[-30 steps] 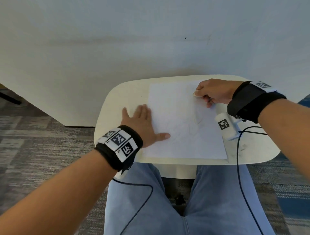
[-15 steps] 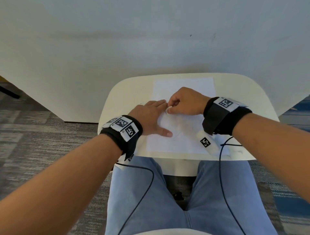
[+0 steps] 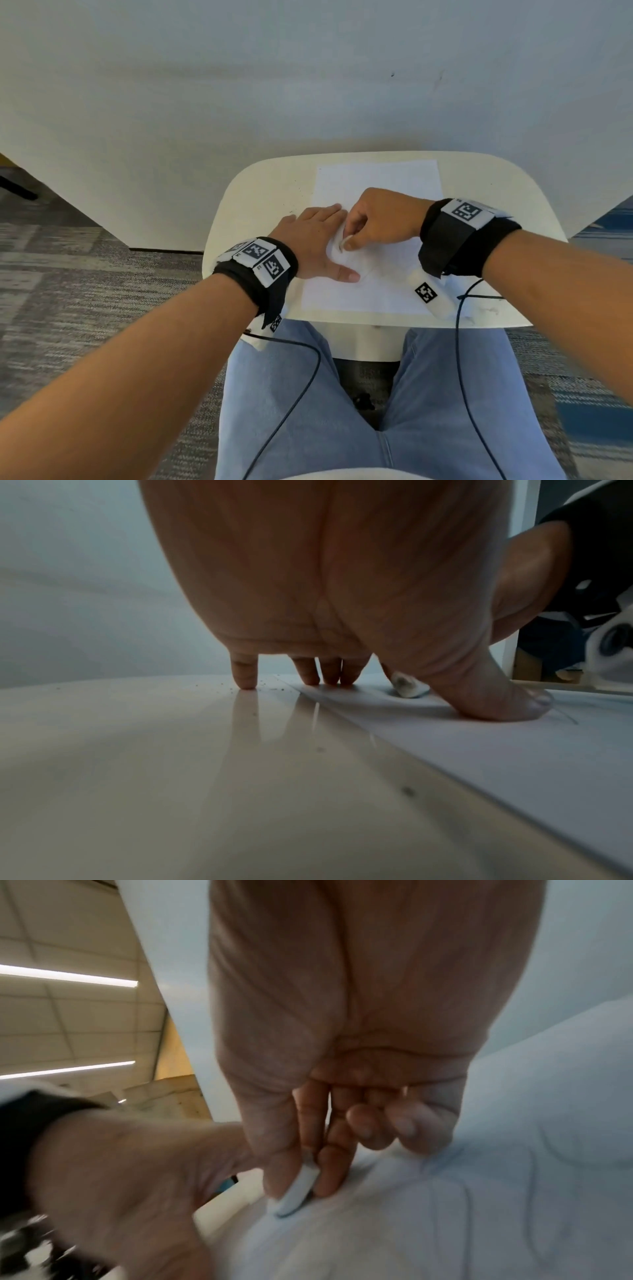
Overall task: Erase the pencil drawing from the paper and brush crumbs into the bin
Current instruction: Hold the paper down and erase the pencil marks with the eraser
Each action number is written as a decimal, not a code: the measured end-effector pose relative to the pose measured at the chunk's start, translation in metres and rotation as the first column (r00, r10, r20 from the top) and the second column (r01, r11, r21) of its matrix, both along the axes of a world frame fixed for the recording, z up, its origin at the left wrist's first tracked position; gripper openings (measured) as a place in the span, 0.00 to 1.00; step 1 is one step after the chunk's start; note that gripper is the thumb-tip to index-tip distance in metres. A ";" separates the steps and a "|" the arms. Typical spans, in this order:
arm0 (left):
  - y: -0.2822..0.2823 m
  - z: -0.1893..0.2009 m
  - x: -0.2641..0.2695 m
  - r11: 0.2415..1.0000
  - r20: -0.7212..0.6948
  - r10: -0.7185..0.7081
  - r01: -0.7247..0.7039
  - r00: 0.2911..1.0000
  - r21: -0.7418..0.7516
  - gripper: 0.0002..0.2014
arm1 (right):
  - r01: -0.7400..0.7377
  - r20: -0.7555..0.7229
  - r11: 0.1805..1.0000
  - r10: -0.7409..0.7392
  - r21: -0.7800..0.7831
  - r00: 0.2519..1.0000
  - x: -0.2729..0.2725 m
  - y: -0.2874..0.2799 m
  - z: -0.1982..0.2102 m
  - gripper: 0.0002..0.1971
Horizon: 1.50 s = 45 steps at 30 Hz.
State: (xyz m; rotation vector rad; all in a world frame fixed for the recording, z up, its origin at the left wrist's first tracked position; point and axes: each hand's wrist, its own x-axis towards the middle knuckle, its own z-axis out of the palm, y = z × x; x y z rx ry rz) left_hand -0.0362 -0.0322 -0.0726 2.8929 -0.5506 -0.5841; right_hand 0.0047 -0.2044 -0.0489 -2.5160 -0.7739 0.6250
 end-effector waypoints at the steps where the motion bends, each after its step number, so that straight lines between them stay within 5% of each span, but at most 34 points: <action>1: 0.000 0.000 0.001 1.000 -0.001 0.002 -0.002 1.000 0.003 0.58 | 0.048 0.034 0.999 -0.049 0.017 0.998 0.004 -0.001 0.000 0.05; 4: 0.000 -0.002 0.001 1.000 -0.009 0.007 -0.007 1.000 0.003 0.59 | 0.124 0.088 0.990 -0.129 0.059 0.988 0.007 -0.001 -0.001 0.05; 8: -0.001 -0.001 0.000 1.000 -0.013 -0.001 0.002 1.000 0.017 0.60 | -0.028 -0.012 0.999 0.027 -0.032 1.000 -0.002 -0.002 0.003 0.04; 12: -0.002 -0.001 0.001 0.999 -0.031 0.009 -0.007 0.999 0.053 0.61 | 0.155 0.106 0.987 -0.158 0.037 0.982 0.009 -0.011 0.003 0.05; 17: -0.002 -0.001 0.001 0.998 -0.037 -0.002 0.004 0.999 0.059 0.61 | -0.018 -0.010 0.999 0.017 -0.039 1.000 -0.004 -0.006 0.003 0.03; 21: -0.003 -0.001 0.002 0.998 -0.038 0.005 -0.003 0.999 0.062 0.61 | 0.161 0.134 0.986 -0.164 0.029 0.977 0.009 -0.013 0.002 0.06; 25: -0.003 -0.001 0.002 0.997 -0.051 -0.008 0.012 0.999 0.072 0.60 | -0.019 -0.022 0.999 0.018 -0.036 1.000 -0.003 -0.009 0.003 0.05; 29: -0.003 0.000 0.002 0.997 -0.059 -0.009 0.013 0.998 0.081 0.58 | 0.125 0.114 0.992 -0.125 0.005 0.986 0.010 -0.016 0.003 0.06; 34: -0.003 -0.001 0.001 0.996 -0.055 -0.017 0.022 0.998 0.087 0.59 | -0.026 -0.074 0.998 0.021 -0.060 0.997 0.001 -0.011 0.006 0.05; 38: -0.003 0.000 0.002 0.996 -0.063 -0.011 0.016 0.998 0.092 0.59 | 0.114 0.113 0.993 -0.112 -0.017 0.987 0.013 -0.017 0.005 0.04; 42: -0.003 -0.001 0.002 0.995 -0.058 -0.017 0.023 0.998 0.101 0.59 | -0.007 -0.071 0.998 0.003 -0.058 0.997 0.002 -0.014 0.006 0.05; 45: -0.004 -0.001 0.003 0.994 -0.065 -0.011 0.017 0.998 0.104 0.59 | 0.121 0.057 0.992 -0.119 -0.028 0.991 0.012 -0.022 0.006 0.04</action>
